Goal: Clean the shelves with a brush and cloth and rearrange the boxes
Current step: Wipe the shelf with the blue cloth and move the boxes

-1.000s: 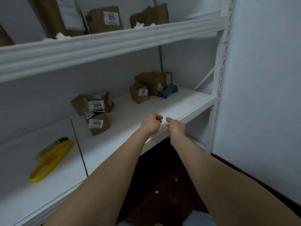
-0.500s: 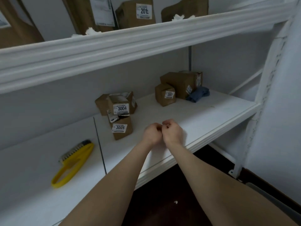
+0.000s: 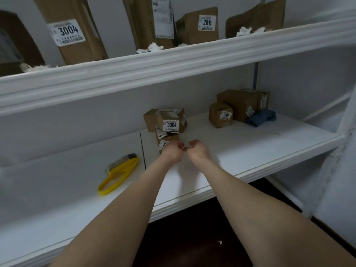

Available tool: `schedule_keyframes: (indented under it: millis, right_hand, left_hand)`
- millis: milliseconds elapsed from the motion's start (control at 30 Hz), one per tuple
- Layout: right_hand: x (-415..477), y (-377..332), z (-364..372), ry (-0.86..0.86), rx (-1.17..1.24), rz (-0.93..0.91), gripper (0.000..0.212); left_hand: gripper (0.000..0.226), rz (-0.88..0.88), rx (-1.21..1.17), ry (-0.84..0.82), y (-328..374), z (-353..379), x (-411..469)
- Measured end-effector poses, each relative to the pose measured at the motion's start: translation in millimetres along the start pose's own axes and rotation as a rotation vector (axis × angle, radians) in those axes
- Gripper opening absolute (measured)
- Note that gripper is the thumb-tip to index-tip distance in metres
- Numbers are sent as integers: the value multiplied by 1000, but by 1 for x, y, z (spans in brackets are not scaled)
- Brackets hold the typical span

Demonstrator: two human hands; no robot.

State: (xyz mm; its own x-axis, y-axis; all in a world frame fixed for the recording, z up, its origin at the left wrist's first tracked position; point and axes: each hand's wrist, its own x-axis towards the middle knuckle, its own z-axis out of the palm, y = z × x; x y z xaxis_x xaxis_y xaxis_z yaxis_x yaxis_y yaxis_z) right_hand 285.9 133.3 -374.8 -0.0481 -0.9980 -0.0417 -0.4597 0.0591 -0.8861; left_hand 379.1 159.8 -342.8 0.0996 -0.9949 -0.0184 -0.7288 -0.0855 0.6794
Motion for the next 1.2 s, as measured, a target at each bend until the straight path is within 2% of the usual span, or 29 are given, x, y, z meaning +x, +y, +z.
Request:
schedule_keyframes:
  millis: [233,333,467,600,867,967,1100,1200]
  right_hand:
    - [0,45,-50,98,-80,-11,35]
    - [17,61,-88,164,-126,10,34]
    - [33,80,-126,169,-187,53,35]
    - [48,94,-144,214,-151,76,36]
    - [96,104,-166,333,-109,69,45]
    - [130,107,-180,372,-133,92,41]
    - [173,115,-199,360,-176,152,43]
    - [196,128,-211,366,-138,107,47]
  left_hand:
    - [34,-22,4,-40,27,62,9]
    - [35,12,-28,-78,61,92,33]
    - [36,59,-24,-123,95,123,46]
    - [37,100,39,-154,113,141,55]
    - [37,251,109,-132,138,172,95]
    - [37,321,100,-131,156,181,128]
    - [27,416,96,-146,175,199,166]
    - [34,463,164,-158,191,213,189]
